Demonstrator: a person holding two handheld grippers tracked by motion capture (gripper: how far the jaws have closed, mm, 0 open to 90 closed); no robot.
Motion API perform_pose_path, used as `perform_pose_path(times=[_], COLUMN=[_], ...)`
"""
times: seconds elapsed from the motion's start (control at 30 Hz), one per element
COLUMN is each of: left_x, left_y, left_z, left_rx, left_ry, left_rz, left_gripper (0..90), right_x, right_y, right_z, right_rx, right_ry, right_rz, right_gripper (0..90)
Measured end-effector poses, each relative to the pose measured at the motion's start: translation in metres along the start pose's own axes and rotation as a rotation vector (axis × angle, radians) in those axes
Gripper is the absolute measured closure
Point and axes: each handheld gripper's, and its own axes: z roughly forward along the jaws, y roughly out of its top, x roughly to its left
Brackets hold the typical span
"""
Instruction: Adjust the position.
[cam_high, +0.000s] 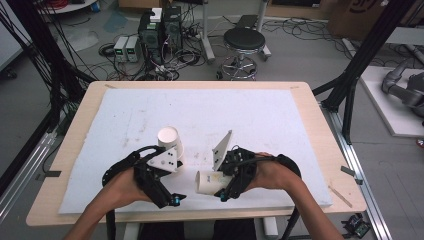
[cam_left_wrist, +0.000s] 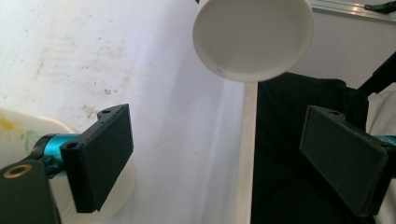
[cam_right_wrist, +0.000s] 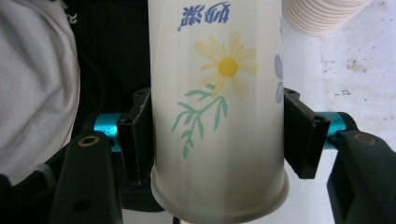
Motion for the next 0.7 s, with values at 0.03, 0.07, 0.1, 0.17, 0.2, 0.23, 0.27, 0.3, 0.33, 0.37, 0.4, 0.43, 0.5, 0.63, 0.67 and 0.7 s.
perform_pose_path(times=[0.03,0.07,0.1,0.17,0.2,0.23,0.27,0.3,0.33,0.37,0.4,0.43,0.5,0.63,0.67,0.7], left_x=[0.0,0.0,0.0,0.0,0.0,0.0,0.0,0.0,0.0,0.001,0.001,0.001,0.002,0.001,0.001,0.001], left_y=[0.001,0.003,0.005,0.007,0.01,0.01,0.011,0.013,0.013,0.014,0.014,0.015,0.015,0.016,0.016,0.016], left_z=[0.002,0.003,0.006,0.009,0.013,0.013,0.014,0.017,0.017,0.019,0.02,0.021,0.024,0.027,0.027,0.028], left_rx=[-0.001,-0.006,-0.004,0.002,0.009,0.009,0.011,0.011,0.011,0.016,0.016,0.014,0.02,0.015,0.015,0.018], left_ry=[-0.005,-0.008,-0.01,-0.018,-0.022,-0.022,-0.025,-0.033,-0.033,-0.039,-0.041,-0.045,-0.05,-0.062,-0.062,-0.066], left_rz=[0.002,0.001,0.005,0.01,0.012,0.012,0.013,0.011,0.011,0.012,0.014,0.011,0.012,0.009,0.009,0.011], left_gripper=[9.6,9.6,9.6,9.6,9.6,9.6,9.6,9.7,9.9,9.9,10.2,10.4,10.9,12.5,13.2,13.2], right_x=[0.0,0.0,-0.001,-0.001,-0.001,-0.001,-0.001,-0.001,-0.001,-0.002,-0.002,-0.002,-0.002,-0.003,-0.003,-0.003], right_y=[0.002,0.002,0.004,0.005,0.006,0.006,0.007,0.008,0.008,0.009,0.009,0.009,0.01,0.01,0.011,0.011], right_z=[0.0,0.0,0.001,0.002,0.003,0.003,0.004,0.005,0.005,0.005,0.005,0.006,0.006,0.007,0.007,0.007], right_rx=[0.011,0.011,0.02,0.025,0.039,0.039,0.047,0.057,0.057,0.06,0.064,0.066,0.075,0.075,0.076,0.076], right_ry=[0.0,0.0,0.006,0.009,0.013,0.013,0.017,0.021,0.021,0.021,0.022,0.02,0.023,0.024,0.022,0.022], right_rz=[-0.006,-0.006,-0.006,-0.007,-0.007,-0.007,-0.007,-0.005,-0.005,-0.01,-0.01,-0.008,-0.01,-0.01,-0.011,-0.011], right_gripper=[36.4,36.4,36.4,36.4,36.4,36.4,36.4,36.4,36.4,36.4,36.4,36.4,36.4,36.4,36.4,36.4])
